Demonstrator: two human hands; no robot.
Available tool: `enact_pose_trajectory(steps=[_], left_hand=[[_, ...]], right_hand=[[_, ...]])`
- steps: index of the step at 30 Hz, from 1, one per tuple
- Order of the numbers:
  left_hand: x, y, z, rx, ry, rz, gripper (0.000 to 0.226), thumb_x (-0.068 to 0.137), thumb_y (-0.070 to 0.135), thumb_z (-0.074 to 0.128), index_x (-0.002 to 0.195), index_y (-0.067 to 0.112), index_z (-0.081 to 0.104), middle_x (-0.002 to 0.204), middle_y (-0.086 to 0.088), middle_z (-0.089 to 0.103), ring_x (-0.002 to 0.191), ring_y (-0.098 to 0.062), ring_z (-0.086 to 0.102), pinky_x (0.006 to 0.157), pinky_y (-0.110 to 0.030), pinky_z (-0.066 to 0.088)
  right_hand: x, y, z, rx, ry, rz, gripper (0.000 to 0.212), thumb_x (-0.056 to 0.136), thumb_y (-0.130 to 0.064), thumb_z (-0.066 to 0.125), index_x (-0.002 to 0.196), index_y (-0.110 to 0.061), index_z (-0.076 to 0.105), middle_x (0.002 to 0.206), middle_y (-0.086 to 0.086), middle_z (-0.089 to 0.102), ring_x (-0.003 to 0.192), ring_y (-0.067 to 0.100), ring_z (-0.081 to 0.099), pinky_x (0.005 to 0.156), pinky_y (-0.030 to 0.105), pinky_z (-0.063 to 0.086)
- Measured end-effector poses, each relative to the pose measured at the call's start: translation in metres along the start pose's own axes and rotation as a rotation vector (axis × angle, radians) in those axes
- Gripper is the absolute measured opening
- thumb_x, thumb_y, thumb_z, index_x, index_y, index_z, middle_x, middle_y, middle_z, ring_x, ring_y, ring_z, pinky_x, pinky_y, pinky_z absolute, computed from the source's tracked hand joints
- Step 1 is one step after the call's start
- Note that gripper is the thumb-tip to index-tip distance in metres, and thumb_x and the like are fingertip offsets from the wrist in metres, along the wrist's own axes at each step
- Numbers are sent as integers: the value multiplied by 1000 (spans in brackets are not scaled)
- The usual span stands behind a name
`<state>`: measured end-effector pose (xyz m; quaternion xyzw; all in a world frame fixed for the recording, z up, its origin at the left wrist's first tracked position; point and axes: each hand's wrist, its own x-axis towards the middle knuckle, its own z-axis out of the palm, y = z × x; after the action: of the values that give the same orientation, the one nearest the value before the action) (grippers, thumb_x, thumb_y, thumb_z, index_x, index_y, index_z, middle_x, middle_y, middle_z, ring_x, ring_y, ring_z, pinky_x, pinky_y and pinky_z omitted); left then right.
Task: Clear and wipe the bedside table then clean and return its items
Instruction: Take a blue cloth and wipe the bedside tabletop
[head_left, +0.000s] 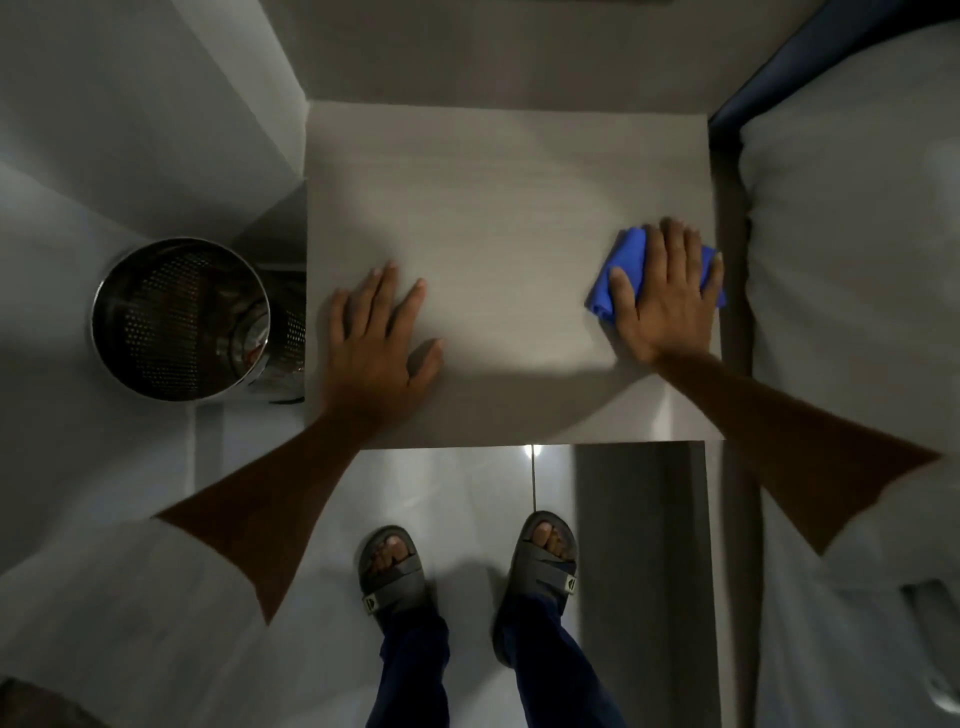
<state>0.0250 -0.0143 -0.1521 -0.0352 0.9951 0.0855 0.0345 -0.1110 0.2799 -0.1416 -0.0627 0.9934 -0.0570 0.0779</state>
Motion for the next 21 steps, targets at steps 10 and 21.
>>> enact_pose_trajectory(steps=[10, 21], left_hand=[[3, 0, 5, 49, -5, -10, 68, 93, 54, 38, 152, 22, 26, 161, -12, 22, 148, -30, 21, 118, -54, 15], [5, -1, 5, -12, 22, 6, 69, 90, 55, 36, 149, 19, 34, 160, -14, 25, 148, -29, 23, 117, -54, 17]], right_hand=[[-92, 13, 11, -107, -64, 53, 65, 101, -49, 16, 155, -15, 4, 163, 9, 6, 150, 25, 1, 120, 48, -1], [77, -12, -8, 99, 13, 193, 73, 98, -49, 27, 153, -4, 11, 162, 14, 13, 150, 26, 6, 121, 48, -1]])
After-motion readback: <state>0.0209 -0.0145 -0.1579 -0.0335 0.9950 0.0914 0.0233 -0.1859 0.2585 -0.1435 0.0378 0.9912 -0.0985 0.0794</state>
